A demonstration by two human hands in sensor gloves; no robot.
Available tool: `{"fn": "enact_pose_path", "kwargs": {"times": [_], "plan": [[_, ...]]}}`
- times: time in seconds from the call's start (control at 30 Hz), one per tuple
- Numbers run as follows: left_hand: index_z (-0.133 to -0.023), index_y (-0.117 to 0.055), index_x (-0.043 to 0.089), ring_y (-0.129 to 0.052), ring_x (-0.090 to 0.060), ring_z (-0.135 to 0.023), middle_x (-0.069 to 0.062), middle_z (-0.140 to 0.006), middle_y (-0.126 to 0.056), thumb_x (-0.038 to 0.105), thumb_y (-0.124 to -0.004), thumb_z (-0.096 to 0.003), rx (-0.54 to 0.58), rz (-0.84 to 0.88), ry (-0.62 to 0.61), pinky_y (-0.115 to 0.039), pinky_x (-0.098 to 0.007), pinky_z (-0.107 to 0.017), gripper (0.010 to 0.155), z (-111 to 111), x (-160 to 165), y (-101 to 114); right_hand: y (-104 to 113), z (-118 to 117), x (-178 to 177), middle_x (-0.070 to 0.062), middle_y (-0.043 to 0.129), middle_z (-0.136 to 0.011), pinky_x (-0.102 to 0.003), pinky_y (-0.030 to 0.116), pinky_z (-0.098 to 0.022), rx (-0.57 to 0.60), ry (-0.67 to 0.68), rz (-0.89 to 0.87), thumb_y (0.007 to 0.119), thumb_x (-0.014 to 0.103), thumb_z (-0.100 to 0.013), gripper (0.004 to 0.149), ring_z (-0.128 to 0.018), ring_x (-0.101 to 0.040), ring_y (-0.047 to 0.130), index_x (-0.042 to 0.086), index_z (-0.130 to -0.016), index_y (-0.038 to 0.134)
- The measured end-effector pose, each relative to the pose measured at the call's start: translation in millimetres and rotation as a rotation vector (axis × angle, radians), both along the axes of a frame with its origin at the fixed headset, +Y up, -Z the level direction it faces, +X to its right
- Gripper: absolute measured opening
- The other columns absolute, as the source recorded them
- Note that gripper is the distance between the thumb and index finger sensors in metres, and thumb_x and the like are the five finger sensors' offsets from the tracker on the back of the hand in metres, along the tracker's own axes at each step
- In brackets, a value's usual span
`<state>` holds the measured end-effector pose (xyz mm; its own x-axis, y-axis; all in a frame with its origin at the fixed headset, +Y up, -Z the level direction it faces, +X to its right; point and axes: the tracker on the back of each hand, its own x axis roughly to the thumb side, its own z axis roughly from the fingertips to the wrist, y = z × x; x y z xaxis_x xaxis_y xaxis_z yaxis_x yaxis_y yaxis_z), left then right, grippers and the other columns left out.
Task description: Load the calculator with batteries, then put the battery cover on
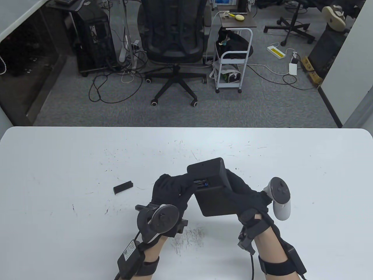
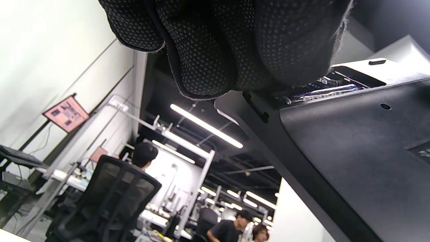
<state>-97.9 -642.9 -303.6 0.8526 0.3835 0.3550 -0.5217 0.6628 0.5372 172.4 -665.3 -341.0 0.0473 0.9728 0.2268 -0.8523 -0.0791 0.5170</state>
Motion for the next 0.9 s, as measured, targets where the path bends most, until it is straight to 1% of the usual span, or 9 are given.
{"fn": "enact_pose_path", "kwargs": {"times": [0.17,0.37,0.5,0.6,0.67,0.73,0.8,0.87,0.9], "plan": [[-0.082,-0.084,0.041,-0.102,-0.008,-0.073,0.016,-0.078,-0.097,0.05,-0.091,-0.0439,0.016,0.006,0.004,-0.074,-0.048,-0.073,0.04,0,0,0,1,1,-1,-0.015,0.075,-0.103,-0.052,0.082,-0.053,0.003,0.005,-0.015,0.084,0.033,-0.05,0.063,-0.083,-0.044,0.088,0.018,-0.105,0.058],[-0.082,-0.084,0.042,-0.1,-0.007,-0.075,0.018,-0.079,-0.096,0.05,-0.091,-0.0436,0.002,0.034,-0.001,-0.071,-0.05,-0.075,0.04,-1,-1,0,1,0,-1,-0.015,0.075,-0.103,-0.052,0.082,-0.053,-0.008,0.011,-0.032,0.084,0.033,-0.05,0.063,-0.083,-0.044,0.088,0.018,-0.105,0.058],[-0.082,-0.083,0.045,-0.091,-0.014,-0.088,0.019,-0.083,-0.091,0.051,-0.09,-0.0433,-0.052,0.1,-0.045,-0.066,-0.054,-0.077,0.04,-4,-4,-1,2,0,-1,-0.014,0.075,-0.103,-0.052,0.083,-0.053,-0.01,0.025,-0.055,0.085,0.034,-0.05,0.063,-0.083,-0.044,0.088,0.018,-0.105,0.058],[-0.081,-0.083,0.046,-0.088,-0.016,-0.091,0.019,-0.084,-0.09,0.051,-0.091,-0.043,-0.076,0.142,-0.07,-0.066,-0.055,-0.077,0.039,-6,-6,-1,3,0,-1,-0.014,0.075,-0.103,-0.052,0.083,-0.053,-0.004,0.028,-0.058,0.085,0.034,-0.05,0.063,-0.083,-0.043,0.088,0.019,-0.105,0.058],[-0.081,-0.084,0.046,-0.082,-0.021,-0.096,0.012,-0.094,-0.082,0.052,-0.091,-0.042,-0.092,0.158,-0.075,-0.063,-0.057,-0.078,0.04,-8,-8,-1,3,0,-1,-0.014,0.075,-0.103,-0.052,0.083,-0.053,-0.002,0.033,-0.059,0.085,0.034,-0.05,0.063,-0.083,-0.043,0.088,0.019,-0.105,0.058],[-0.082,-0.082,0.048,-0.081,-0.023,-0.097,0.01,-0.097,-0.08,0.053,-0.09,-0.0416,-0.114,0.19,-0.096,-0.063,-0.057,-0.078,0.041,-9,-11,-2,3,0,-1,-0.014,0.075,-0.103,-0.052,0.082,-0.053,-0.002,0.05,-0.073,0.085,0.034,-0.05,0.063,-0.083,-0.043,0.088,0.019,-0.105,0.058],[-0.091,-0.073,0.043,-0.08,-0.023,-0.098,0.008,-0.101,-0.078,0.053,-0.089,-0.0419,-0.154,0.238,-0.136,-0.063,-0.057,-0.078,0.052,-12,-12,-3,4,1,-1,-0.014,0.075,-0.103,-0.052,0.082,-0.053,0.0,0.059,-0.08,0.085,0.034,-0.05,0.063,-0.083,-0.043,0.088,0.019,-0.105,0.058],[-0.105,-0.061,0.038,-0.08,-0.025,-0.099,0.002,-0.109,-0.073,0.056,-0.088,-0.041,-0.216,0.282,-0.183,-0.063,-0.057,-0.078,0.072,-17,-17,-4,5,1,1,-0.013,0.075,-0.103,-0.052,0.082,-0.053,0.004,0.083,-0.085,0.085,0.034,-0.05,0.063,-0.084,-0.043,0.088,0.019,-0.105,0.058],[-0.112,-0.054,0.031,-0.081,-0.026,-0.099,-0.002,-0.112,-0.071,0.057,-0.087,-0.0408,-0.245,0.309,-0.211,-0.064,-0.058,-0.078,0.082,-19,-18,-5,6,1,1,-0.013,0.075,-0.103,-0.052,0.082,-0.053,0.005,0.098,-0.089,0.085,0.034,-0.05,0.063,-0.084,-0.043,0.087,0.019,-0.105,0.058]]}}
